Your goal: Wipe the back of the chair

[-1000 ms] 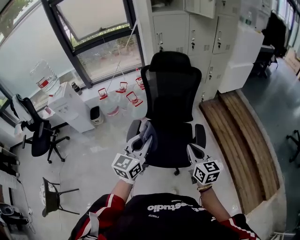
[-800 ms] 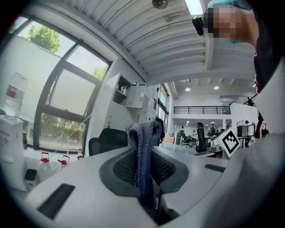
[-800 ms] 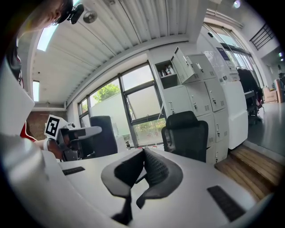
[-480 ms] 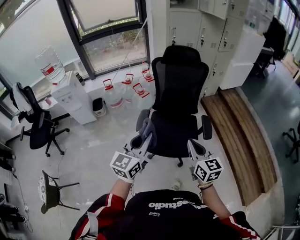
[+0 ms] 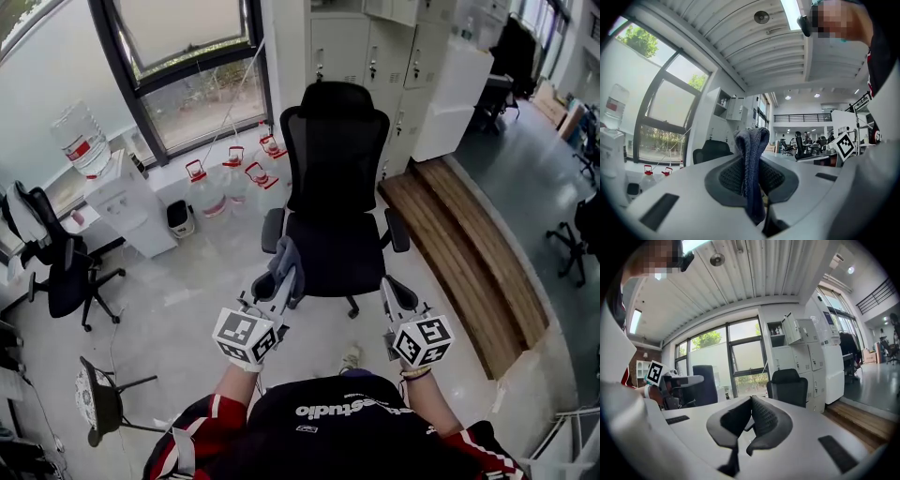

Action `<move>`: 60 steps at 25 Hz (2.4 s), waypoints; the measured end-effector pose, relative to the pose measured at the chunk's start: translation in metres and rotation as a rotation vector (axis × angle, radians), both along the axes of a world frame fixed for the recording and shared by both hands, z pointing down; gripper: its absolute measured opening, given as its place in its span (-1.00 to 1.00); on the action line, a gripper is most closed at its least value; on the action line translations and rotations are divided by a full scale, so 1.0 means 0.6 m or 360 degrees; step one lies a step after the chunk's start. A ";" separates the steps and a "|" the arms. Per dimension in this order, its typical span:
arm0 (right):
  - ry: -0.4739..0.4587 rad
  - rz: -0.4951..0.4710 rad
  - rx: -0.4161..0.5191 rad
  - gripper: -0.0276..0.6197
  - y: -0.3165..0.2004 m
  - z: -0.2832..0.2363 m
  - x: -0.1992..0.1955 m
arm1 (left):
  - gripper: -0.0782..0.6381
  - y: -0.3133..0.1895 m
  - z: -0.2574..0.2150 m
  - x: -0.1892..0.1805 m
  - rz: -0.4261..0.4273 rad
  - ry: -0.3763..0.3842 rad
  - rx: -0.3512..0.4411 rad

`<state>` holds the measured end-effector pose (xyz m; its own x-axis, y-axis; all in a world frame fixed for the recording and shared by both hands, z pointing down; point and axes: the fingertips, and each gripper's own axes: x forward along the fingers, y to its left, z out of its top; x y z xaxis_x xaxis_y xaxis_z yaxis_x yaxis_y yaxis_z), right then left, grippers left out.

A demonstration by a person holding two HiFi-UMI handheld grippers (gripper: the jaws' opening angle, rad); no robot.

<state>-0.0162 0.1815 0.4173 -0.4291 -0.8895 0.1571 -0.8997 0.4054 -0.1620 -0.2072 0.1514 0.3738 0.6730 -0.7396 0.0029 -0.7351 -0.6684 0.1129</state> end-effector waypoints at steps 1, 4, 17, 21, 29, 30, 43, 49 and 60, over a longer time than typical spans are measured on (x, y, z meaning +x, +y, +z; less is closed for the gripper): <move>0.0000 0.0009 0.0003 -0.87 0.010 -0.001 0.001 | -0.62 0.009 0.001 0.000 0.0006 -0.0002 -0.0001; 0.0008 0.0020 0.0021 -0.87 0.036 -0.008 -0.001 | -0.62 0.035 -0.002 0.001 0.0026 -0.0007 0.0002; 0.0064 -0.0027 0.0097 -0.87 0.071 -0.028 -0.013 | -0.62 0.072 -0.011 0.012 0.0032 -0.0007 0.0019; 0.0063 -0.0064 0.0119 -0.87 0.071 -0.033 -0.025 | -0.62 0.074 -0.011 0.015 0.0032 0.0002 0.0015; 0.0070 -0.0050 0.0100 -0.87 0.070 -0.029 -0.023 | -0.62 0.078 -0.005 0.030 0.0086 0.0010 -0.0009; 0.0072 -0.0046 0.0099 -0.87 0.070 -0.029 -0.023 | -0.62 0.080 -0.005 0.031 0.0093 0.0011 -0.0008; 0.0093 -0.0047 0.0108 -0.87 0.074 -0.027 -0.035 | -0.62 0.085 0.000 0.033 0.0109 0.0017 0.0014; 0.0091 -0.0048 0.0109 -0.87 0.075 -0.028 -0.044 | -0.62 0.088 0.003 0.026 0.0117 0.0019 0.0007; 0.0095 -0.0096 0.0109 -0.87 0.076 -0.029 -0.072 | -0.62 0.089 0.005 -0.007 0.0076 0.0075 -0.0019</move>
<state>-0.0593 0.2272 0.4000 -0.4737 -0.8719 0.1237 -0.8806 0.4672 -0.0792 -0.2113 0.2050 0.3770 0.7069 -0.7070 -0.0211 -0.6962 -0.7009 0.1550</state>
